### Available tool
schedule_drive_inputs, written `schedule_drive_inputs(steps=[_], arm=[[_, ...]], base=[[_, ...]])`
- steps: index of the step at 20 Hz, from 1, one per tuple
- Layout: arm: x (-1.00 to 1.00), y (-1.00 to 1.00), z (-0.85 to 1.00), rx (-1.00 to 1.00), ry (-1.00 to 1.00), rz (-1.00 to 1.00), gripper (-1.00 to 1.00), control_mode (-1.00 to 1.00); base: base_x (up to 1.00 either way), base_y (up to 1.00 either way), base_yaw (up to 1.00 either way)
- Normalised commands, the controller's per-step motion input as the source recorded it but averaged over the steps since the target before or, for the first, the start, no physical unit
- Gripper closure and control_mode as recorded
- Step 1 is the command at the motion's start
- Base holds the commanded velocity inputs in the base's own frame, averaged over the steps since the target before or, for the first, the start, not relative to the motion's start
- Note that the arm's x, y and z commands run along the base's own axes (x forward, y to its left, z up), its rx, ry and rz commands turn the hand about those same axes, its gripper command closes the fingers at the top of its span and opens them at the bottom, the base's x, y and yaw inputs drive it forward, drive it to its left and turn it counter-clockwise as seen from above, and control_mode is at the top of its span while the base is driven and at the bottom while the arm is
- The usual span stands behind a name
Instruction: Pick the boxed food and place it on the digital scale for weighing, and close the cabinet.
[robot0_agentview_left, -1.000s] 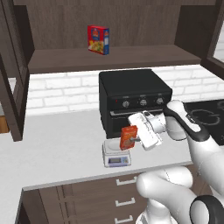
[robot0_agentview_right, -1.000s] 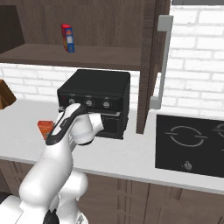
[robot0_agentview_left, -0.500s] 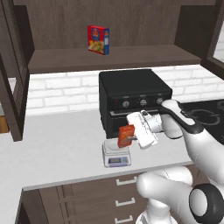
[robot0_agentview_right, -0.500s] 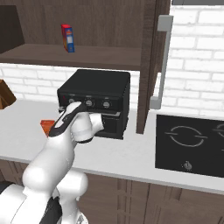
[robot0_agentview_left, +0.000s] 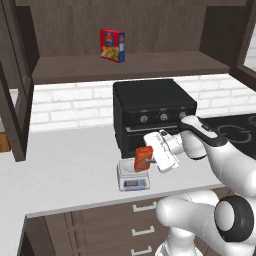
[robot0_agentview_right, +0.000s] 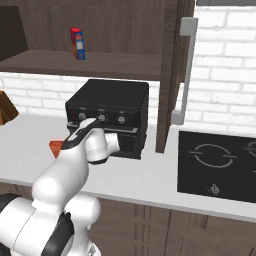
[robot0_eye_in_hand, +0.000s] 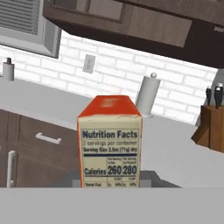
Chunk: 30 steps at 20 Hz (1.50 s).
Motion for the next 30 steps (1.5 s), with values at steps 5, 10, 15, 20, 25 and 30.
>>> schedule_drive_inputs(steps=[5,10,15,20,25,30], arm=[[0.05,0.01,-0.27,0.0,-0.03,0.0,1.0,-1.0],[0.19,0.0,-0.2,0.0,-0.02,0.0,1.0,-1.0],[0.0,0.0,0.0,0.02,0.03,0.0,1.0,-1.0],[0.09,0.03,0.03,0.01,0.16,0.0,1.0,-1.0],[0.05,0.03,0.16,0.0,0.05,-0.01,1.0,-1.0],[0.03,0.04,0.01,0.0,-0.03,-0.01,1.0,-1.0]], base=[[0.0,0.0,0.0],[0.0,0.0,0.0],[0.0,0.0,0.0],[0.0,0.0,0.0],[0.0,0.0,0.0],[0.0,0.0,0.0]])
